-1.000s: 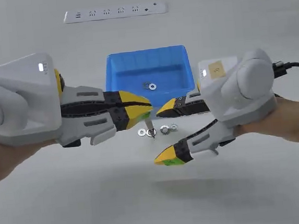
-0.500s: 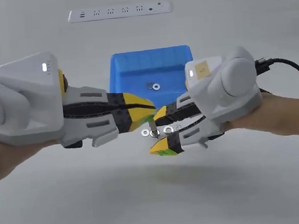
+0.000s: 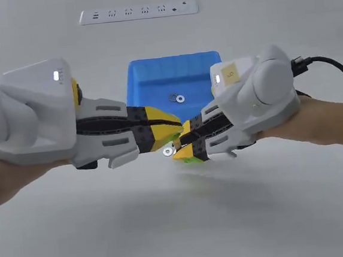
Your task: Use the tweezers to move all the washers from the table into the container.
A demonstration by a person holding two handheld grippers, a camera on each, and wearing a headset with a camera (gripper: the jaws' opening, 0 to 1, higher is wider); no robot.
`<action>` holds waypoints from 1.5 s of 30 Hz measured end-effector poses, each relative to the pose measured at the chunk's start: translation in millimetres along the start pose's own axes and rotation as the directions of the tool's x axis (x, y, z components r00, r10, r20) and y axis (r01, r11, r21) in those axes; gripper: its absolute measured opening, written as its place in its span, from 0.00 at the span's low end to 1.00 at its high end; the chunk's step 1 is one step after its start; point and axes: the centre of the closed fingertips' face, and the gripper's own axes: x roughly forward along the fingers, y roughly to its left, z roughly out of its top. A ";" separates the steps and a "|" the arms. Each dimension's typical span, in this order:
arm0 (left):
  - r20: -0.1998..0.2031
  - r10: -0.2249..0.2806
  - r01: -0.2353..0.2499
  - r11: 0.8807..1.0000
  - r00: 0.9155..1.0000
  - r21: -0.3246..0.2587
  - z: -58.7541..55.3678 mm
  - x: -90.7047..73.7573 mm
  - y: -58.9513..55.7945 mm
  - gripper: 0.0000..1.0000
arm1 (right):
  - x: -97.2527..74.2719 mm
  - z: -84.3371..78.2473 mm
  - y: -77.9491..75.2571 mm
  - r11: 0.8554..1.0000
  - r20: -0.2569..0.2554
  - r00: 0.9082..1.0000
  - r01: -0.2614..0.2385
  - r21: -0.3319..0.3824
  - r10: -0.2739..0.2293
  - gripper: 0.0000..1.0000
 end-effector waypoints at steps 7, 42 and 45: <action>-0.004 0.002 -0.002 1.000 1.000 0.000 -0.5 0.2 0.5 0.04 | 0.7 0.4 1.0 0.999 -0.005 1.000 0.008 -0.042 -0.008 0.10; -0.044 0.080 -0.083 0.995 0.996 -0.054 0.4 -27.0 -6.1 0.36 | -23.4 22.2 5.8 0.999 0.037 0.998 0.053 -0.005 -0.053 0.09; -0.038 0.096 -0.098 0.993 0.995 -0.061 1.8 -34.5 -8.9 0.42 | -31.0 28.8 8.0 0.998 0.044 0.997 0.063 -0.008 -0.063 0.09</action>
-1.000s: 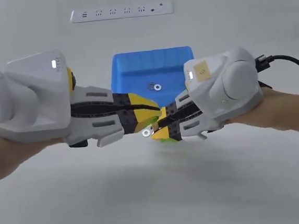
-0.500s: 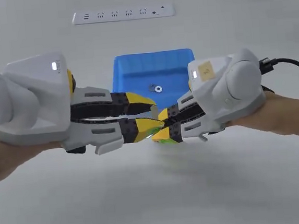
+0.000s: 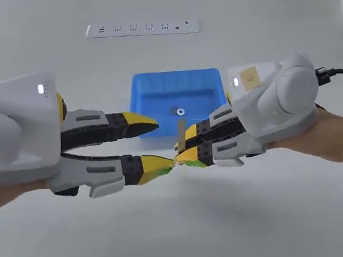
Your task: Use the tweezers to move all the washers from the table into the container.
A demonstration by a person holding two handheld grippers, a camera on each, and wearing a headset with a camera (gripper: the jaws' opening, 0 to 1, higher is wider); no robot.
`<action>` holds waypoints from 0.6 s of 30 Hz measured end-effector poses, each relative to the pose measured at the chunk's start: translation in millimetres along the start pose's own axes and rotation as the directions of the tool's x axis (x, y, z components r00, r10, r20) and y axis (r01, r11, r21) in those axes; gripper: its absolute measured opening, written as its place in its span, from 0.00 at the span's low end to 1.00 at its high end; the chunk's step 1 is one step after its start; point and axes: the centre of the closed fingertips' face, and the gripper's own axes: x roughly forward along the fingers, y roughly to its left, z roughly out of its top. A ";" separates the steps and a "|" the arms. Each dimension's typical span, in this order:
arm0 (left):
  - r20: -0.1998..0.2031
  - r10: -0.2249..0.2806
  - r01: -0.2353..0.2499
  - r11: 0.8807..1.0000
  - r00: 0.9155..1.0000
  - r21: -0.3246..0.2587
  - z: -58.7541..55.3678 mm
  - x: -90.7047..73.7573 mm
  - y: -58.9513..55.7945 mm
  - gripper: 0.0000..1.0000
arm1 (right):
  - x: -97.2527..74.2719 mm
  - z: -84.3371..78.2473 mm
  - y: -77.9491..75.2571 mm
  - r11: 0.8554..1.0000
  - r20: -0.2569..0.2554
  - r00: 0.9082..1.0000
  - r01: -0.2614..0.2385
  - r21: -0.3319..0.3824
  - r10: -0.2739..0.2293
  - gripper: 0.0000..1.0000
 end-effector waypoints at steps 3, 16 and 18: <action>-0.003 0.017 -0.017 1.000 1.000 0.014 -2.0 -6.4 -1.6 0.44 | -8.2 8.2 0.7 1.000 0.008 1.000 0.009 -0.007 -0.009 0.09; 0.001 0.101 -0.101 0.995 0.995 0.008 -10.5 -28.6 5.9 0.68 | -40.6 38.0 -23.6 0.997 0.035 0.996 0.077 -0.001 -0.077 0.09; -0.006 0.122 -0.122 0.993 0.993 0.002 -12.2 -28.7 8.8 0.78 | -44.6 43.4 -30.7 0.996 0.038 0.995 0.091 -0.007 -0.090 0.09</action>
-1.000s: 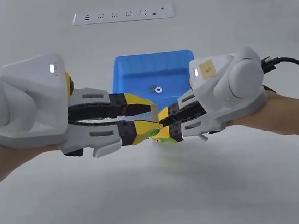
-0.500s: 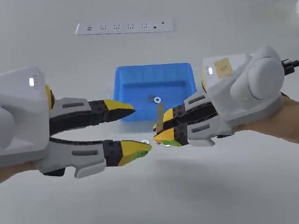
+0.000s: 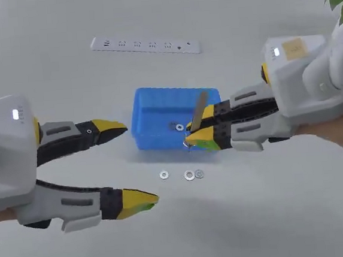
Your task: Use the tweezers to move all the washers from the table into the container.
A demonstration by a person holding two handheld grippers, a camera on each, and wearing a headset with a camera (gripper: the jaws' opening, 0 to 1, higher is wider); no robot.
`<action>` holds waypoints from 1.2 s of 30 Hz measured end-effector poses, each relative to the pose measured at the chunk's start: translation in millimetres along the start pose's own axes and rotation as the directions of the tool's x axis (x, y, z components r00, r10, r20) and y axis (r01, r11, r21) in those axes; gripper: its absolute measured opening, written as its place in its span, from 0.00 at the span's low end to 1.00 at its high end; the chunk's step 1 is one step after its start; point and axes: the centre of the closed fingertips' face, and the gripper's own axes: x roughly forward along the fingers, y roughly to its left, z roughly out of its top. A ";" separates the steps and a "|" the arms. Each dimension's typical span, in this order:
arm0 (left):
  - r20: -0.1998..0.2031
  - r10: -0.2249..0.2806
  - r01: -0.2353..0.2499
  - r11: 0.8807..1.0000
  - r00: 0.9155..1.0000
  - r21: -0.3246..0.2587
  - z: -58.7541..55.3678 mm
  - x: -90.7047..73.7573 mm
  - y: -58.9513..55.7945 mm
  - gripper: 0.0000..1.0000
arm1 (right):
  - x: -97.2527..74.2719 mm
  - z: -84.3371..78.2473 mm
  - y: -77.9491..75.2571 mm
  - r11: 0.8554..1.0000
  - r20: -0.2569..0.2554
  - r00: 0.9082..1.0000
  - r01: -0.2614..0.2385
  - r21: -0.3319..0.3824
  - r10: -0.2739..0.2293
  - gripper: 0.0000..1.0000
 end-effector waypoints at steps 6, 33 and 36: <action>-0.010 0.027 -0.027 1.000 1.000 0.003 -5.5 0.0 3.4 0.88 | -4.8 9.1 -34.0 0.998 0.003 0.999 0.053 -0.025 -0.053 0.09; -0.021 0.130 -0.132 0.985 0.991 -0.110 -13.2 -18.8 17.9 0.99 | 61.1 -80.2 -90.7 0.995 -0.116 0.991 0.080 0.064 -0.073 0.09; -0.017 0.139 -0.140 0.982 0.990 -0.124 -13.3 -20.6 19.5 0.99 | 61.6 -80.6 -88.9 0.995 -0.116 0.991 0.077 0.058 -0.070 0.09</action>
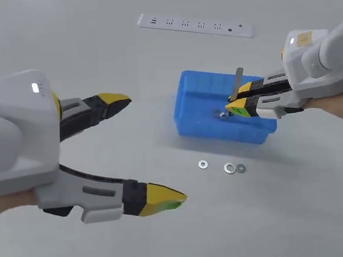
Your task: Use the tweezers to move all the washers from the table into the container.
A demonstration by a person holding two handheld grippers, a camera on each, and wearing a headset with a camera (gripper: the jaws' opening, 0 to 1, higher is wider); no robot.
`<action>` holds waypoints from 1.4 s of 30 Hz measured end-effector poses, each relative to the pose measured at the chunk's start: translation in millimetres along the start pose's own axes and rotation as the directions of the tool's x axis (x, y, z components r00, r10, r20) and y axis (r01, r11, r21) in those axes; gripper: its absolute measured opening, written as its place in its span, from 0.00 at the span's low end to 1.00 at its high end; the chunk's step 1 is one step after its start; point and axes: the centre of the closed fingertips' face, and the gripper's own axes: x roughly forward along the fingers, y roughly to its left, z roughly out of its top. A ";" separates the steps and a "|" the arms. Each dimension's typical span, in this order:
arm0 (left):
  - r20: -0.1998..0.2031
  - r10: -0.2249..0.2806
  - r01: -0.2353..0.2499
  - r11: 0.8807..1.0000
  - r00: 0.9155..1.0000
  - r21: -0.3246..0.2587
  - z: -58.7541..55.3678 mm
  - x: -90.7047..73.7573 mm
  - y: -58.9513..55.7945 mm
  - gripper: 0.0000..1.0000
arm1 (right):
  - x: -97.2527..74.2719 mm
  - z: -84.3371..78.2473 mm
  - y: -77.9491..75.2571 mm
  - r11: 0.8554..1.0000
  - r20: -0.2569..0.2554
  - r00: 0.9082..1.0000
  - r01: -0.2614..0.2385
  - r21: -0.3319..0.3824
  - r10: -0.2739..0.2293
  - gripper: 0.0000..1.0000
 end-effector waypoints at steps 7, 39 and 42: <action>-0.011 -0.006 0.006 1.000 1.000 -0.002 -1.5 2.3 -5.1 0.99 | 2.4 -2.6 7.2 1.000 0.000 1.000 -0.015 -0.002 0.015 0.10; 0.118 -0.014 0.012 1.000 0.993 0.014 38.0 48.6 45.4 0.90 | -18.0 22.7 17.1 0.998 0.031 0.999 -0.029 -0.060 0.030 0.08; 0.140 -0.069 0.066 0.997 0.988 0.026 54.9 62.5 46.7 0.83 | -18.9 19.8 19.7 0.996 0.014 0.999 -0.034 -0.083 0.036 0.08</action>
